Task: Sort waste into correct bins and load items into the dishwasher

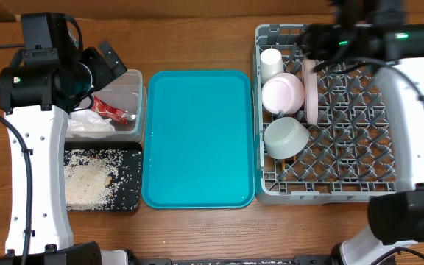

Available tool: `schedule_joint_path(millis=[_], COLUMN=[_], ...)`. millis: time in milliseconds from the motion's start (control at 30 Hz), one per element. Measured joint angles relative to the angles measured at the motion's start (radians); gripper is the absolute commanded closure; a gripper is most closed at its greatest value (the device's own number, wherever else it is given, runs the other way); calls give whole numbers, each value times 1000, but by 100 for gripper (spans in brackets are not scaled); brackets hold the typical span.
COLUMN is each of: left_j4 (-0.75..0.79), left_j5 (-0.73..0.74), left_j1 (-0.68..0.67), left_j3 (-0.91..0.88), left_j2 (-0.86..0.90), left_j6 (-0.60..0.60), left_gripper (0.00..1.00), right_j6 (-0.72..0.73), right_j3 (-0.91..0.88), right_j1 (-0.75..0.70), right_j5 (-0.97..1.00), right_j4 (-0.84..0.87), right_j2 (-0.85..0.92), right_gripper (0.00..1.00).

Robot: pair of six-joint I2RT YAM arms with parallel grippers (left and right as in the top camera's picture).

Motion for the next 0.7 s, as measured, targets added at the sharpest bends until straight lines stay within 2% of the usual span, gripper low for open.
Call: schedule_joint_path(millis=[67,100,333,700], left_j4=[0,0,0,0], left_j5=[0,0,0,0], left_j1=[0,0,0,0], left_j3=[0,0,0,0], left_j2=[0,0,0,0], left_j6=[0,0,0,0], left_gripper=[0,0,0,0], right_j6=[-7,-8,-17,-16], right_j3=[0,0,0,0], right_j1=[59,86,148,149], right_j5=[106,158,323,365], right_j4=[-11,-16,-63,-63], right_j2=[0,0,0,0], right_gripper=[40,0,0,0])
